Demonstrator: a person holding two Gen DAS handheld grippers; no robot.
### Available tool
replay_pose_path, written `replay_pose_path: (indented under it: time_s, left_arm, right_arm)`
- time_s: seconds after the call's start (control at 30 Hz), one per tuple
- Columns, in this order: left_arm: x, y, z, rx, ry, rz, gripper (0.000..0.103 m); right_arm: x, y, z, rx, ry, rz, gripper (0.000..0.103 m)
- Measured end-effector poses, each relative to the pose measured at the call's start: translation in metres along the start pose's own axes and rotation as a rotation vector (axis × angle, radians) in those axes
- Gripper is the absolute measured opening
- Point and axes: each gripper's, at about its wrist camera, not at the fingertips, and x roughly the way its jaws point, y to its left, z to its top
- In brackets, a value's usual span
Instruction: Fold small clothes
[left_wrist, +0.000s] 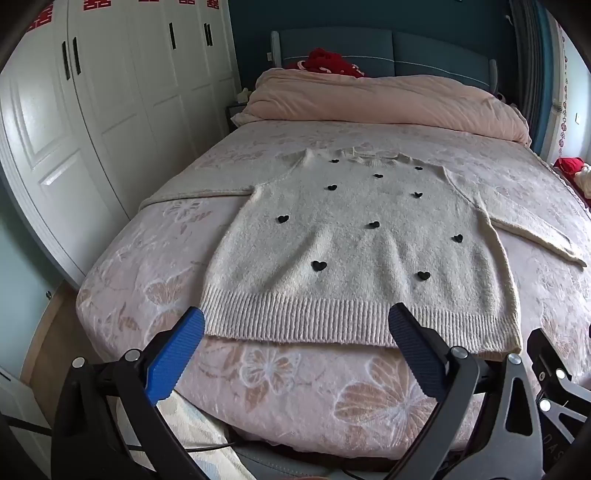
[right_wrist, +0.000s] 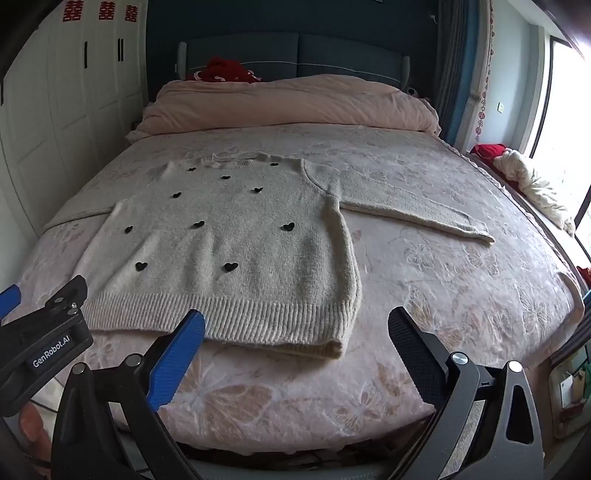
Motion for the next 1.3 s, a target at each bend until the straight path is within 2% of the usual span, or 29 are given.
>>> replay_pose_path:
  time_s: [0.03,0.23,0.47,1.3]
  left_arm:
    - [0.003,0.000,0.001,0.004,0.049,-0.002,0.097]
    - [0.002,0.011,-0.001,0.001,0.044,-0.004,0.097]
    - [-0.006,0.003,-0.005,0.023,0.028,0.021,0.097]
    - [-0.013,0.004,-0.005,0.032,0.015,0.034,0.098]
  right_arm:
    - [0.001,0.001,0.000,-0.008,0.004,-0.004,0.098]
    - [-0.004,0.003,-0.001,-0.004,-0.016,0.012,0.098]
    - [-0.008,0.017,-0.005,-0.016,-0.004,0.024,0.098]
    - [-0.009,0.012,-0.001,0.003,0.000,0.040,0.098]
